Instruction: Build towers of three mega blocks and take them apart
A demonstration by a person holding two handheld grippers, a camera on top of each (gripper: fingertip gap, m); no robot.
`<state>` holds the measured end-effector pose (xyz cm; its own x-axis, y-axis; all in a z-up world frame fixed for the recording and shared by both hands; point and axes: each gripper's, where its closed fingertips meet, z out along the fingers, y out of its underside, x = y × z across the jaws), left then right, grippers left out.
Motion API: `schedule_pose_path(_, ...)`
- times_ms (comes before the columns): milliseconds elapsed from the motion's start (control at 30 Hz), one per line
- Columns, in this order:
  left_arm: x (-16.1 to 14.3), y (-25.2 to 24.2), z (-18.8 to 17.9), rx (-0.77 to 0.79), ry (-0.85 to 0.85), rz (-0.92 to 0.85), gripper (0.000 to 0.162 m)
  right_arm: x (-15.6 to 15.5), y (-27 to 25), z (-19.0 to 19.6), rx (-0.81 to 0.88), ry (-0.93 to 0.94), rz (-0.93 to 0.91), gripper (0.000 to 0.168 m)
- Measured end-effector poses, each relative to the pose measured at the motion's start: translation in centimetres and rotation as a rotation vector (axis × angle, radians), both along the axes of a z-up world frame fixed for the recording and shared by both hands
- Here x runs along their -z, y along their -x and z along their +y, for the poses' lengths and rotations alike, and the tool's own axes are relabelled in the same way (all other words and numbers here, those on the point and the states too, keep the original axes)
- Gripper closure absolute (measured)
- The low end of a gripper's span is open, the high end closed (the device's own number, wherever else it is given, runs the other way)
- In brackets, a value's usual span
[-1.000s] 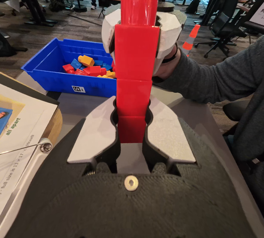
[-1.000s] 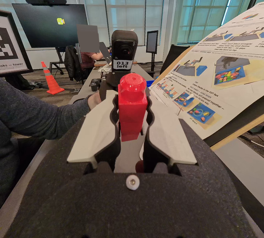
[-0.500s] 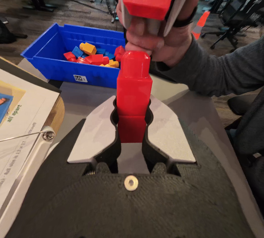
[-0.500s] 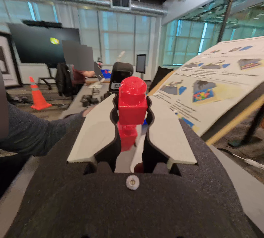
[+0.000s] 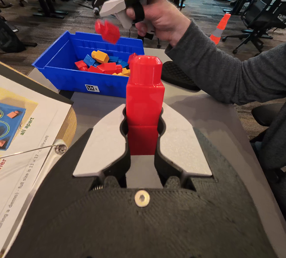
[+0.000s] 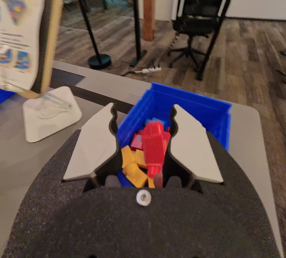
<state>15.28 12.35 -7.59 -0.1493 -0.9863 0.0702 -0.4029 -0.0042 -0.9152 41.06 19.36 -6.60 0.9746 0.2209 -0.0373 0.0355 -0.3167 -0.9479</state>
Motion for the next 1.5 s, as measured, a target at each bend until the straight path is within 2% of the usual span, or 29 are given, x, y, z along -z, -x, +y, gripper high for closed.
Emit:
schedule_pose_path(100,0.5,-0.5,-0.2,0.006,0.011,0.005,0.127,0.2,-1.2,-0.2,0.055,0.018,-0.048,0.106)
schedule_pose_path(167,0.6,-0.8,-0.4,0.012,0.018,0.001,0.127,-1.8,2.2,-0.8,-0.096,-0.066,-0.042,0.111)
schedule_pose_path(267,0.6,-1.3,-0.7,0.018,0.014,-0.012,0.127,-4.9,11.9,-3.5,-0.518,-0.159,0.071,0.119)
schedule_pose_path(367,0.5,-1.7,-1.2,0.028,0.006,-0.023,0.127,-5.0,19.7,-5.8,-0.783,-0.163,0.048,0.109)
schedule_pose_path(467,0.4,-1.8,-1.7,0.042,-0.002,-0.023,0.127,-4.1,24.9,-7.4,-0.946,-0.138,0.044,0.104)
schedule_pose_path(533,0.2,-1.9,-2.2,0.062,0.003,-0.033,0.126,-2.8,26.2,-7.4,-0.974,-0.095,0.022,0.115)
schedule_pose_path(600,0.3,-2.1,-2.0,0.048,0.004,-0.027,0.126,-2.4,26.8,-7.9,-1.029,-0.093,0.023,0.133)
schedule_pose_path(767,-0.1,-1.9,-2.3,0.089,0.03,-0.077,0.124,-3.1,27.0,-7.8,-1.014,-0.104,0.057,0.133)
schedule_pose_path(833,0.9,-1.8,-2.0,0.079,0.003,-0.016,0.115,-3.6,26.8,-7.6,-0.992,-0.129,0.079,0.133)
schedule_pose_path(900,1.4,-2.0,-2.0,0.076,-0.011,-0.007,0.12,-3.9,26.6,-7.8,-1.0,-0.134,0.08,0.133)
schedule_pose_path(1033,1.6,-2.3,-1.5,0.035,-0.005,0.013,0.12,-3.8,26.0,-7.4,-0.957,-0.137,0.034,0.133)
schedule_pose_path(1133,2.9,-1.8,-0.5,-0.004,-0.028,0.084,0.12,-6.2,24.3,-7.2,-0.897,-0.233,0.093,0.133)
schedule_pose_path(1267,2.0,-1.4,-0.2,-0.004,0.004,0.048,0.12,-6.4,17.6,-4.7,-0.643,-0.238,0.028,0.133)
schedule_pose_path(1400,1.9,-1.1,0.3,-0.026,-0.008,0.061,0.12,-3.1,8.8,-1.8,-0.372,-0.111,0.048,0.13)
schedule_pose_path(1500,1.9,-1.0,0.1,-0.021,-0.007,0.065,0.121,1.2,2.6,0.0,-0.145,0.037,0.012,0.121)
